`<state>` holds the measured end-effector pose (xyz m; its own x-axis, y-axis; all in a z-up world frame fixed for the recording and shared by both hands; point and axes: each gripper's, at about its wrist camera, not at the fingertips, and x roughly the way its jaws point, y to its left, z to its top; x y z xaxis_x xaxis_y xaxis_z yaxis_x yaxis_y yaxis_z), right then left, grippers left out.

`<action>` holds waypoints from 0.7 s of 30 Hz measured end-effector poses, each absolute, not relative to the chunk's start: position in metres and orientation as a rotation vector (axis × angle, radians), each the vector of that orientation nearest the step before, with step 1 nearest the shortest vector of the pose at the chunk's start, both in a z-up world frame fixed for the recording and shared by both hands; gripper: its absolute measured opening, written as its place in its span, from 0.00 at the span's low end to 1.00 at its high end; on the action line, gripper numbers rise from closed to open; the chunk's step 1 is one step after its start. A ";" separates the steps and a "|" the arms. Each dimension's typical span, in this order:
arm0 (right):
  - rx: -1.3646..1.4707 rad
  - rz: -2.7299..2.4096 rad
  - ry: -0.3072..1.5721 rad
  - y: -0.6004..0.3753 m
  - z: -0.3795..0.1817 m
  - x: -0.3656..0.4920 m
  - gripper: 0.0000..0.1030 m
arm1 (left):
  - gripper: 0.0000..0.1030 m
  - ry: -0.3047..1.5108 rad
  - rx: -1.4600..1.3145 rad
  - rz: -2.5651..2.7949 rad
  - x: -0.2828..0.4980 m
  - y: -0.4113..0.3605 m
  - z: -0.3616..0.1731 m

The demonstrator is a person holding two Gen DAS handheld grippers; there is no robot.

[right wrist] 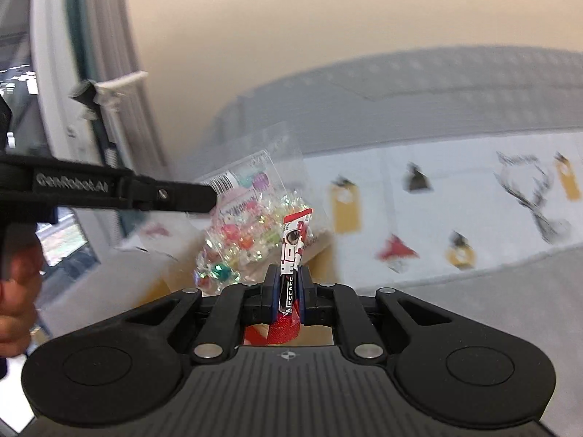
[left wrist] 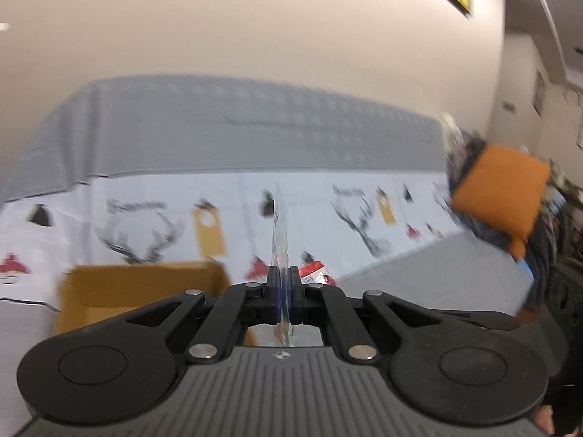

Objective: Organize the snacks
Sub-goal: 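Carry both snacks into the box and open both tools to release them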

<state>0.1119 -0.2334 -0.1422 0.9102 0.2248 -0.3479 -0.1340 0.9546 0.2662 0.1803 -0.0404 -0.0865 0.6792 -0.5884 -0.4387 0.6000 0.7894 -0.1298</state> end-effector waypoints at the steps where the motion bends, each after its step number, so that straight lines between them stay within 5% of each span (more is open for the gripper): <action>1: 0.233 0.211 0.376 -0.225 -0.135 0.116 0.10 | 0.03 0.479 0.017 -0.653 0.182 -0.028 -0.084; 9: 0.115 0.325 0.385 -0.146 -0.121 0.149 0.10 | 0.03 0.552 -0.052 -0.506 0.208 0.034 -0.128; 21: 0.100 0.265 0.653 -0.113 -0.219 0.208 0.10 | 0.03 0.810 -0.097 -0.390 0.264 0.069 -0.258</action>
<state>0.2075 -0.1130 -0.2193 0.7619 0.2746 -0.5865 -0.2119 0.9615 0.1749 0.2638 0.0692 -0.2583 0.6224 -0.3757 -0.6866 0.3023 0.9246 -0.2318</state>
